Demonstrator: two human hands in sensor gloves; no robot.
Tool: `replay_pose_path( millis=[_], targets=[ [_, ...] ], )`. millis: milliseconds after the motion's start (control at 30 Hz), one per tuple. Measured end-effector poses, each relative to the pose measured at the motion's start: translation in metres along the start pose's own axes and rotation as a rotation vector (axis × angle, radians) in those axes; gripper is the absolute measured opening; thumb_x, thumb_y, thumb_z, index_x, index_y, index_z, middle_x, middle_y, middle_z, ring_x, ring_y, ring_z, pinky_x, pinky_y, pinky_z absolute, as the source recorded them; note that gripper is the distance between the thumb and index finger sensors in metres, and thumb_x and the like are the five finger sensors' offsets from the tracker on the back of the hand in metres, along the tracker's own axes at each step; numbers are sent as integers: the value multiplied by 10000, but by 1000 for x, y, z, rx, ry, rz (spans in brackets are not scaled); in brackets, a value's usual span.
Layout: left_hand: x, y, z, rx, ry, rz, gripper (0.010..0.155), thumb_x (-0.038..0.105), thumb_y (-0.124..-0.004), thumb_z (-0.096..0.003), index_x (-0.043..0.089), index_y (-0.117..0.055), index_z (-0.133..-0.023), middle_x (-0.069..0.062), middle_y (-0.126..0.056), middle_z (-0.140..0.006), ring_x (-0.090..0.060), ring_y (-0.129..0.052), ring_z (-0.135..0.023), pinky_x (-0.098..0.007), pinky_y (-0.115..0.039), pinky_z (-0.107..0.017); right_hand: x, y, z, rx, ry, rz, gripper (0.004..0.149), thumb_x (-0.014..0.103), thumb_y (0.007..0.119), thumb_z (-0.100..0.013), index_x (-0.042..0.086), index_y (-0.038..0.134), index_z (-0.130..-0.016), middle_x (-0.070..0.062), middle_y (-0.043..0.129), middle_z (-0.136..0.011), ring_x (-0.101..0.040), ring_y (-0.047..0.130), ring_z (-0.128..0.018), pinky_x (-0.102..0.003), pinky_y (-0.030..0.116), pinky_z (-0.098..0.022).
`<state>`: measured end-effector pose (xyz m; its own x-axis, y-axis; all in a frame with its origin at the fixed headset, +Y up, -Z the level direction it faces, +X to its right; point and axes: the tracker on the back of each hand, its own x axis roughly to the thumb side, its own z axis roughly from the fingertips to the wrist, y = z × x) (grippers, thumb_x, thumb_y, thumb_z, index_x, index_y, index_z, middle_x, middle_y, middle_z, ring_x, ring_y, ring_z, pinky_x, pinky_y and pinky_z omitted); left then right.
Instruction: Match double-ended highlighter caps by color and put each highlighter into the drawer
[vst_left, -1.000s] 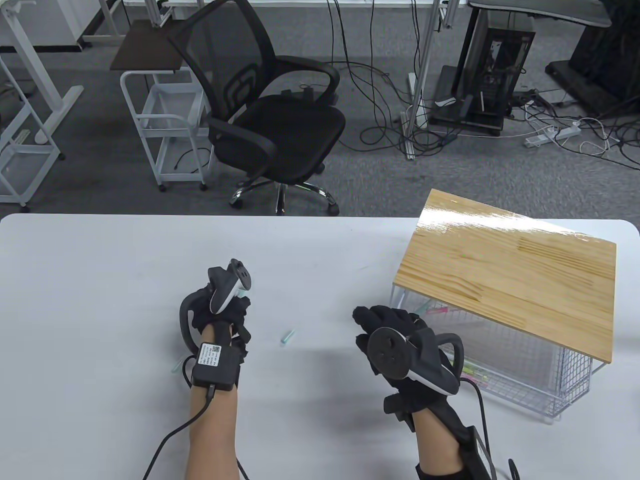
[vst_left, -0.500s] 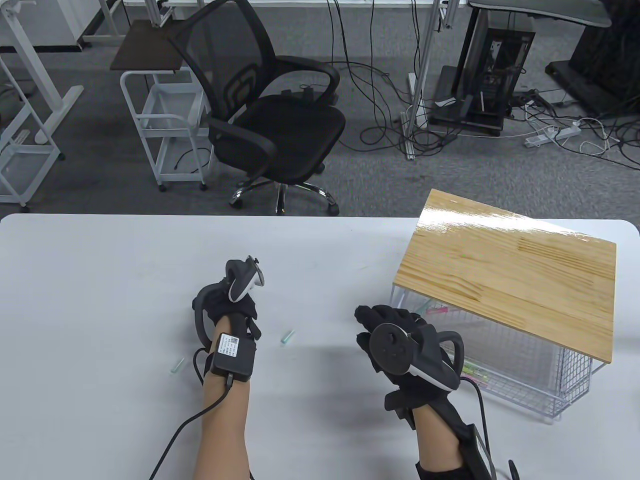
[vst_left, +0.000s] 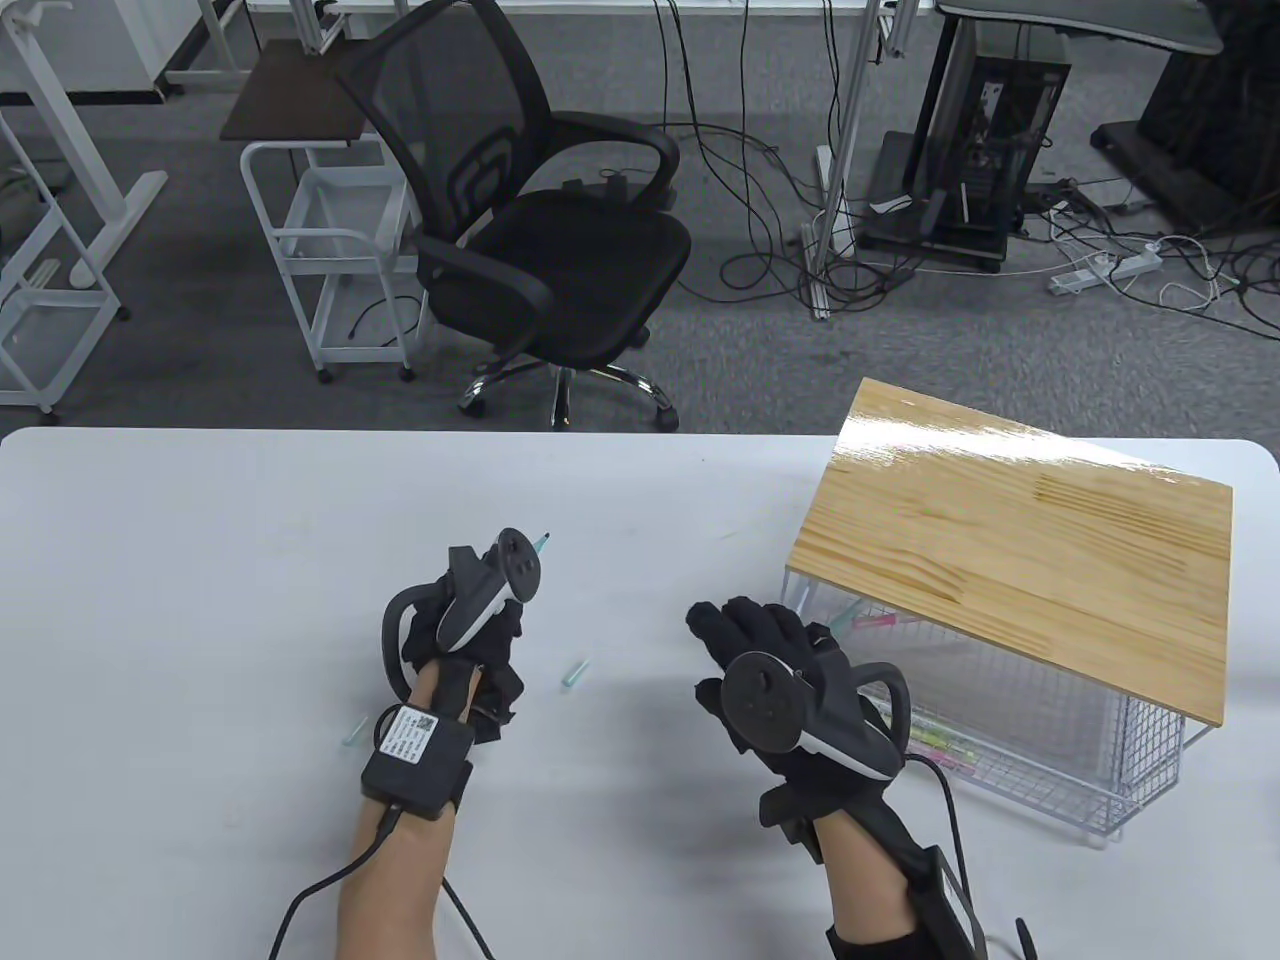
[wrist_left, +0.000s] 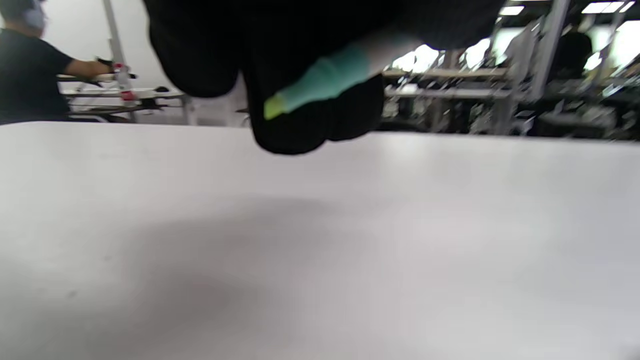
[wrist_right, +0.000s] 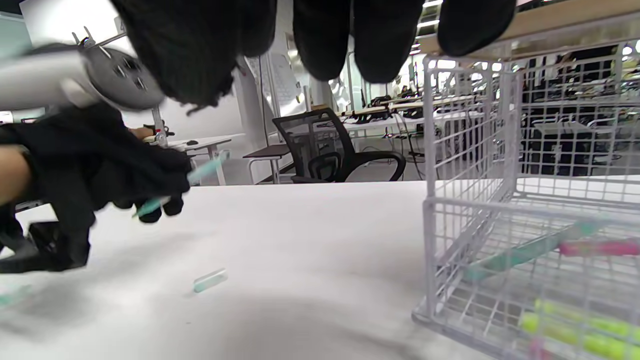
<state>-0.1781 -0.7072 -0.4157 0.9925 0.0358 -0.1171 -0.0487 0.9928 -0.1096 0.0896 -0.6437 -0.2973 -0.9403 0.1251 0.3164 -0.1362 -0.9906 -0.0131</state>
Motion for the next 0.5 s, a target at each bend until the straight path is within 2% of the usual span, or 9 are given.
replay_pose_path(
  millis=[167,300,400,500],
  targets=[
    [12,32,69,172,-245,16,475,443,-651,-581,378,-566,-1044,75,-828,-980,-175,-893,-861,-561,-675,-775,12,4,-1,15,-26,59,908,490,799,-535,335,208,-1207,-165,297,-1313,-526,394,-1170,-714,474,-789],
    [14,45,113,320,-382,79,497,471,-756,-516,385,-662,-996,128,-906,-914,-119,-955,-801,-509,-729,-757,26,7,0,11,-62,117,952,494,809,-521,317,167,-1202,-159,261,-1313,-530,362,-1173,-725,460,-788],
    [14,45,132,339,-432,101,524,478,-783,-493,371,-666,-992,139,-920,-902,-106,-967,-791,-495,-741,-751,35,9,2,21,-88,141,956,501,808,-518,314,169,-1204,-148,283,-1316,-522,397,-1173,-729,463,-785],
    [13,40,144,370,-472,116,554,489,-797,-481,350,-661,-1000,139,-932,-889,-97,-975,-782,-487,-750,-747,43,10,2,14,-103,169,941,502,802,-520,302,193,-1210,-127,377,-1306,-469,531,-1152,-706,509,-784]
  ],
)
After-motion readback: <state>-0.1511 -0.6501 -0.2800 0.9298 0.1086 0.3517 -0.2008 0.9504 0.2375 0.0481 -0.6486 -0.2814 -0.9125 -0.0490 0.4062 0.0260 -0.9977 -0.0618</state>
